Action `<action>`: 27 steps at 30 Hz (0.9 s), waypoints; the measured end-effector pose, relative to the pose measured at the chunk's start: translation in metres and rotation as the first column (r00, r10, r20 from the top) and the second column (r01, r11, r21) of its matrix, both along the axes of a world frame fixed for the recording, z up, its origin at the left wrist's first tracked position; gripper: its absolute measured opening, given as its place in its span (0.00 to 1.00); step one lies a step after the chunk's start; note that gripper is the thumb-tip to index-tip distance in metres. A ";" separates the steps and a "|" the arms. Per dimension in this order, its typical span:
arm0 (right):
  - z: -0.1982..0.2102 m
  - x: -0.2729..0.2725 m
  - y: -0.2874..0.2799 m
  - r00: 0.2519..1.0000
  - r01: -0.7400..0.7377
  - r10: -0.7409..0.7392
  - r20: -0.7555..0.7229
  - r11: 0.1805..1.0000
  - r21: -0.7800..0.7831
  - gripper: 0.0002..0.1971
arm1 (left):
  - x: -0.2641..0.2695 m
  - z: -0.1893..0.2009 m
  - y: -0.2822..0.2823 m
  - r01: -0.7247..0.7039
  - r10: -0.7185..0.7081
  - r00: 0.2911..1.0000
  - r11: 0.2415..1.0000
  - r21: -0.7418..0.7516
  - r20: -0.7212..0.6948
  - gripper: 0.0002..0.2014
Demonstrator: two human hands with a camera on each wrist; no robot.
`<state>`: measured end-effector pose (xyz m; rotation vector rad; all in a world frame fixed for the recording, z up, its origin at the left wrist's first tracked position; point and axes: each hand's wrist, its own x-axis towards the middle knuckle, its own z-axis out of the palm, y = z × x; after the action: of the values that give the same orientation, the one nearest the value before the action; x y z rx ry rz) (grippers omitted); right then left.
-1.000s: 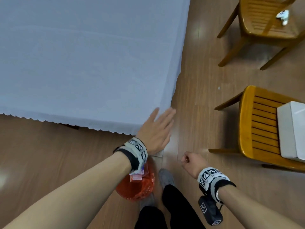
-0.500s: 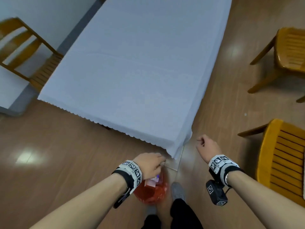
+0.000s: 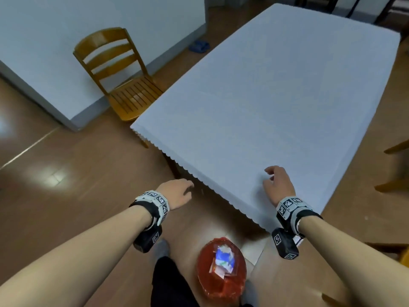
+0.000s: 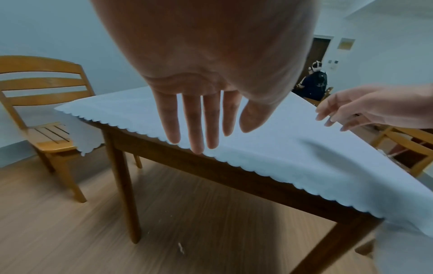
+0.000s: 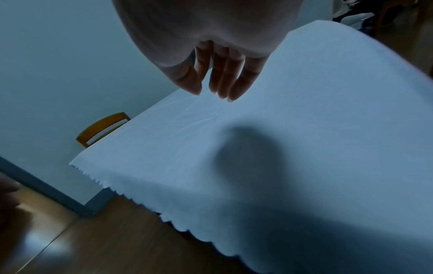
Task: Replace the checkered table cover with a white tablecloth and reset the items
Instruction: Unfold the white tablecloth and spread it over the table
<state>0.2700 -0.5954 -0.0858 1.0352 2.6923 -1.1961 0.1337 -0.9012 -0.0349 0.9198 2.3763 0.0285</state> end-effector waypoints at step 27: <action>-0.003 -0.374 -0.268 0.893 -0.429 0.399 0.207 0.893 0.132 0.22 | -0.330 -0.052 -0.213 -0.319 0.321 0.945 0.947 -0.043 0.057 0.18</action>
<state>-0.1038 -0.8639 -0.0891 0.4961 2.7163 -0.7658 -0.1964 -1.1146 -0.0874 0.5001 2.4341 0.1425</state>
